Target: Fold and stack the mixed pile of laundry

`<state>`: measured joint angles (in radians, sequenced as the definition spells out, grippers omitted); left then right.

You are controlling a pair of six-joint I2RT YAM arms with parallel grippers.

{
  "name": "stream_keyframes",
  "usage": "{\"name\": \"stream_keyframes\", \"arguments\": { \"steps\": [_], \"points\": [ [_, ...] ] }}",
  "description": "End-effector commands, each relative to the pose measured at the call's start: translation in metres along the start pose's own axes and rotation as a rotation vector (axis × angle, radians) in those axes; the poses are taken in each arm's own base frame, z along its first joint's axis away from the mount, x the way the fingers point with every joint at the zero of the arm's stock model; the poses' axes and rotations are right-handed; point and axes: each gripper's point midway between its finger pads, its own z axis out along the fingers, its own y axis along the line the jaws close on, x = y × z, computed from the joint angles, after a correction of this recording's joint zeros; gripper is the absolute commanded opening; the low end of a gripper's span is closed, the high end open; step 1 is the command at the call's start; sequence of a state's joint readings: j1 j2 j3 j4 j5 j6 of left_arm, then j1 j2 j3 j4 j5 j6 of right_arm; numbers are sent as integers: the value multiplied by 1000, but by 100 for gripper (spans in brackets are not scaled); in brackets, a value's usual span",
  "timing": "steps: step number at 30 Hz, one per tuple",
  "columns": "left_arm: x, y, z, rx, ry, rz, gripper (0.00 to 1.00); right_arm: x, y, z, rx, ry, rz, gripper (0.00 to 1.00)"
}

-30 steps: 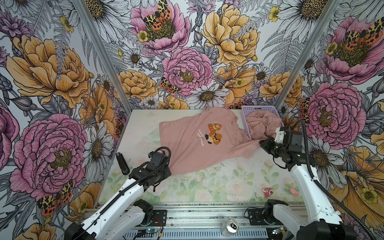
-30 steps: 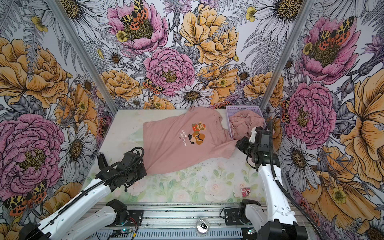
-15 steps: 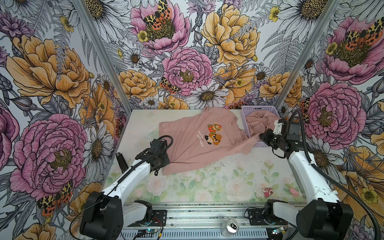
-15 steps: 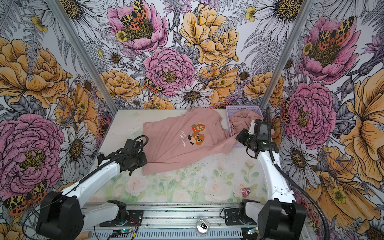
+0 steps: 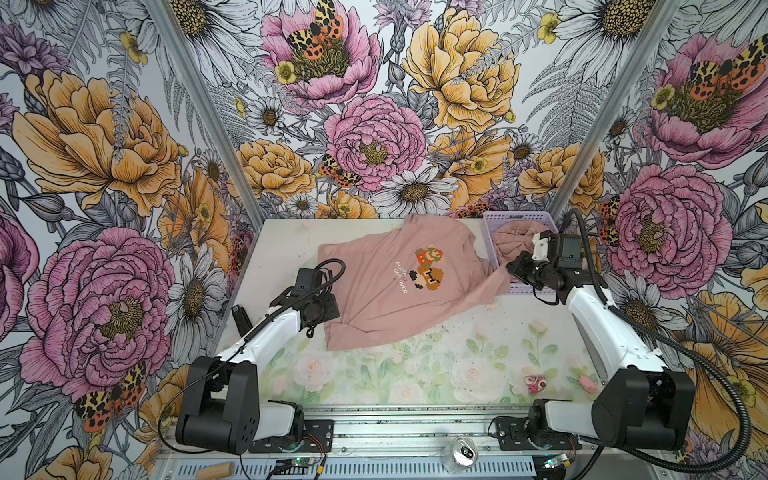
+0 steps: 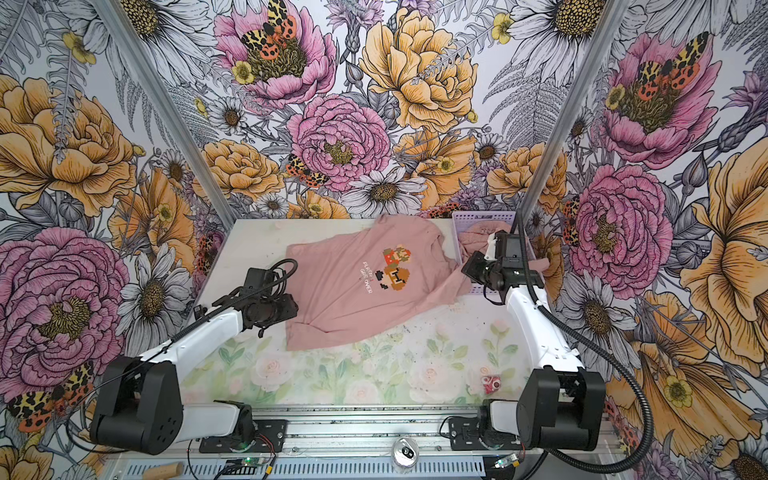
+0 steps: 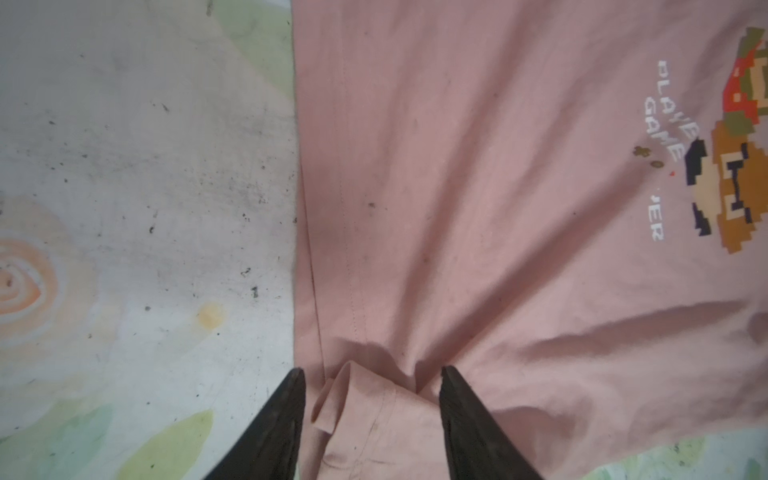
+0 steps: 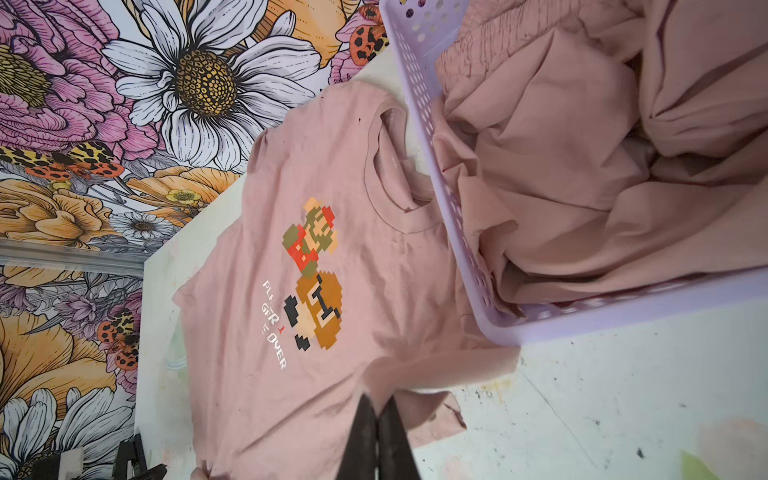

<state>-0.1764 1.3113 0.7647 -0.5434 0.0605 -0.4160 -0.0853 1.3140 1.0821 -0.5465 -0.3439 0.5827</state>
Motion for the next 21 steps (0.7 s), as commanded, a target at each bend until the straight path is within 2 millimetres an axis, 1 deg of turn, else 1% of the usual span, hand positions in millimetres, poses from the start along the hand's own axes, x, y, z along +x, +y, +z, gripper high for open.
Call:
{"name": "stream_keyframes", "arguments": {
  "steps": [1,4,6,9,11,15,17,21],
  "points": [
    [40,-3,1,11,133,-2,46,-13,9,-10,-16,-56,-30,0],
    [54,-1,2,-29,162,24,38,-12,9,-10,-15,-57,-33,0],
    [63,4,7,-54,190,29,32,-12,8,-10,-15,-55,-33,0],
    [73,9,15,-87,232,35,28,-12,8,-9,-13,-55,-34,0],
    [74,11,16,-114,239,48,27,-12,9,-10,-15,-57,-35,0],
    [66,11,14,-151,213,73,26,-11,8,-11,-11,-60,-34,0],
    [63,13,12,-169,208,83,31,-10,7,-11,-10,-59,-31,0],
    [63,20,13,-215,216,102,34,-10,6,-11,-9,-58,-29,0]
  ]
}}
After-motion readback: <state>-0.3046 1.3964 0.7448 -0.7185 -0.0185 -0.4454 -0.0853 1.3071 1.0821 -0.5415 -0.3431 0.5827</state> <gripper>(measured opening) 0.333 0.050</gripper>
